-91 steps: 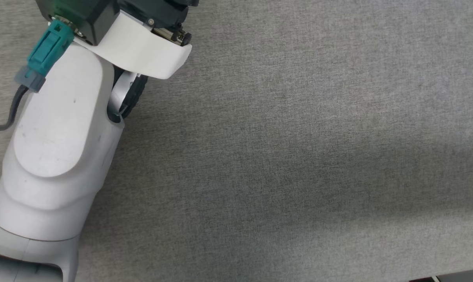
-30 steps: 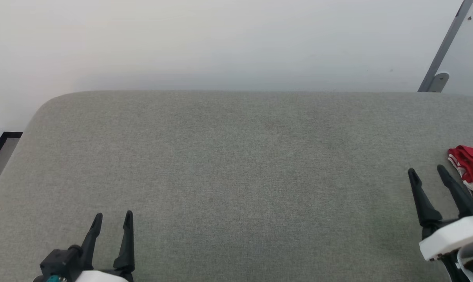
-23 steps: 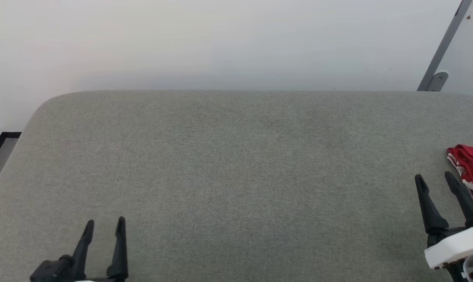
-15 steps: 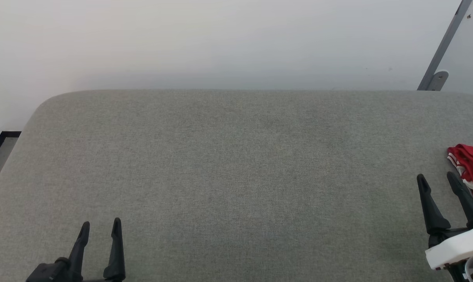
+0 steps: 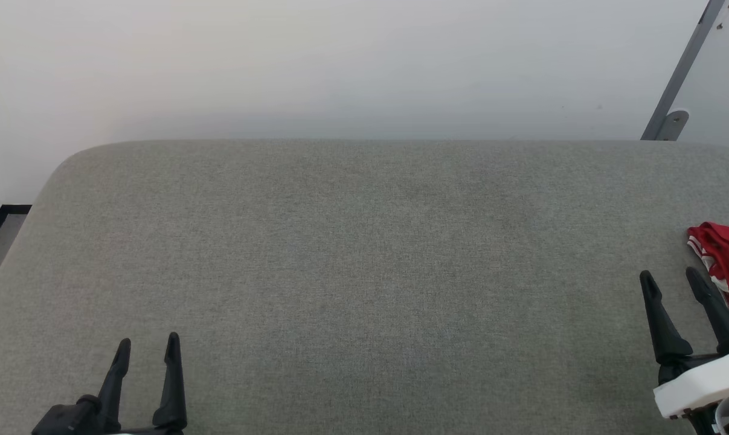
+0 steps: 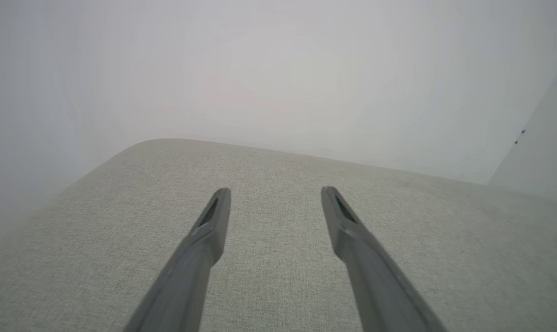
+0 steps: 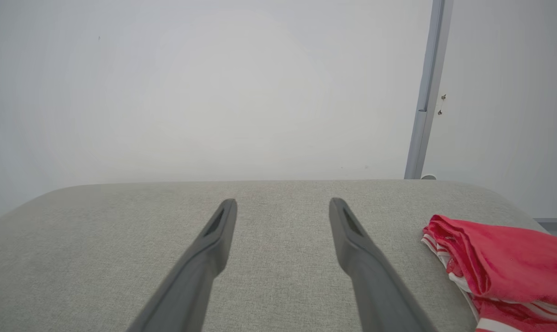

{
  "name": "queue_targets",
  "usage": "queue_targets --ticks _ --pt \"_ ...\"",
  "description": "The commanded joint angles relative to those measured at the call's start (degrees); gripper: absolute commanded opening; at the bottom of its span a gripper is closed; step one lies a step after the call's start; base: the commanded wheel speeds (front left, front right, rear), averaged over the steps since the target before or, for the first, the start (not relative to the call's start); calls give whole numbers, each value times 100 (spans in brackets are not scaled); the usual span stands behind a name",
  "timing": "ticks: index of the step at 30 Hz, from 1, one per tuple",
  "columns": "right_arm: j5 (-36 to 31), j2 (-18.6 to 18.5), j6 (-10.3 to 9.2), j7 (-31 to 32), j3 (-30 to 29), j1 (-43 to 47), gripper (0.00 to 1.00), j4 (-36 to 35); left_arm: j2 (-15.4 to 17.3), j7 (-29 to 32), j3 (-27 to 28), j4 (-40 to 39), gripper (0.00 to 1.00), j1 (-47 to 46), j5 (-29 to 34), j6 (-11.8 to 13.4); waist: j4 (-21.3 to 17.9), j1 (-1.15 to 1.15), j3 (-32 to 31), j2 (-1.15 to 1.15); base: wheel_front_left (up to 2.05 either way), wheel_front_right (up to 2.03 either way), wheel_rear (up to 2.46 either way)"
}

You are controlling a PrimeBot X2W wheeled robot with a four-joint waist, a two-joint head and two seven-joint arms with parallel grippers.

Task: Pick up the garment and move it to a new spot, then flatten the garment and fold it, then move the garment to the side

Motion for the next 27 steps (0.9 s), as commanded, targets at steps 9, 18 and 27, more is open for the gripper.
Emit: queue_targets --ticks 9,18,27 --pt "349 248 -1 104 6 78 0 151 -101 128 15 216 0 -5 -430 0 -6 0 7 -1 0 0 0" --pt "1088 453 -1 317 -107 3 0 160 -128 377 50 287 0 -191 -1328 -2 -21 0 19 -1 0 0 0" --pt "1685 619 -1 487 -201 -56 0 169 -151 578 79 343 0 -337 -2050 -2 -34 0 30 -1 0 0 0"
